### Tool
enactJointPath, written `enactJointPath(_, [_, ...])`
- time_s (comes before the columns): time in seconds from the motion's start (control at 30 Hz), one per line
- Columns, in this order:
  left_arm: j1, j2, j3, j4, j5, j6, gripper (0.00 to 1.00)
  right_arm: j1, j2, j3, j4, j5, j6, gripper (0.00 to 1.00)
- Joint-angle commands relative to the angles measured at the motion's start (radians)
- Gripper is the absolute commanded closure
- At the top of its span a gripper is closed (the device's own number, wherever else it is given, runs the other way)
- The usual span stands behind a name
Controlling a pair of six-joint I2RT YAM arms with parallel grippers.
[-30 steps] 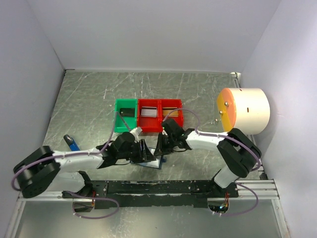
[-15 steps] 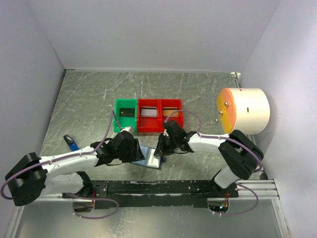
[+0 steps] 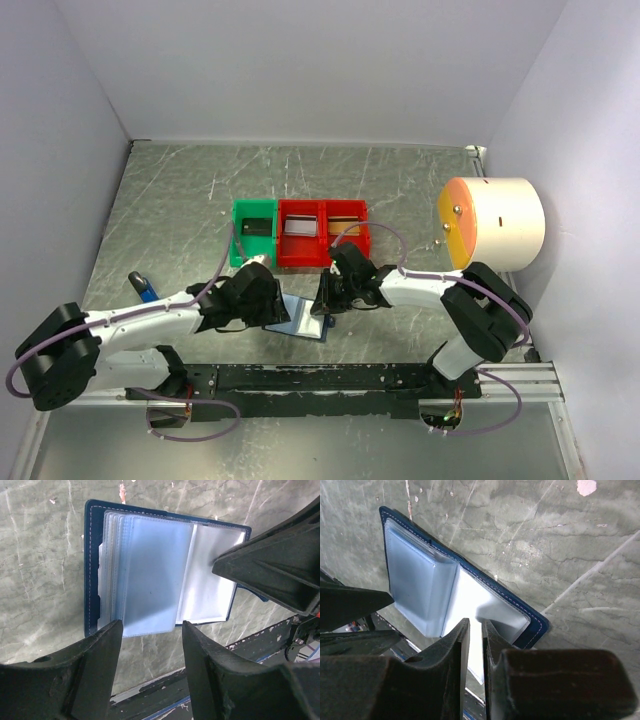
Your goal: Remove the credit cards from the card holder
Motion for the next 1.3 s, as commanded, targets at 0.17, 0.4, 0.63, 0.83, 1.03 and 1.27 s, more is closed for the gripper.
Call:
enactJointPath(0.17, [0.006, 0.063, 0.018, 0.105, 0.068, 0.021, 0.43, 0.004, 0.029, -0.006, -0.086, 0.048, -0.038, 0.83])
enactJointPath(0.4, [0.005, 0.1, -0.021, 0.262, 0.18, 0.009, 0.38, 0.003, 0.035, -0.011, -0.068, 0.034, -0.028, 0.82])
enactJointPath(0.63, [0.002, 0.184, -0.055, 0.461, 0.283, -0.035, 0.38, 0.003, -0.016, -0.033, -0.014, -0.002, 0.009, 0.78])
enactJointPath(0.83, [0.001, 0.169, -0.066, 0.495, 0.294, -0.038, 0.39, 0.003, -0.092, -0.003, -0.041, 0.02, 0.034, 0.67])
enactJointPath(1.03, [0.001, 0.162, -0.077, 0.511, 0.305, -0.037, 0.39, 0.002, -0.166, 0.07, -0.113, 0.056, 0.022, 0.54])
enactJointPath(1.27, [0.0, 0.159, -0.077, 0.516, 0.305, -0.038, 0.39, 0.009, -0.072, 0.1, -0.1, -0.016, -0.006, 0.44])
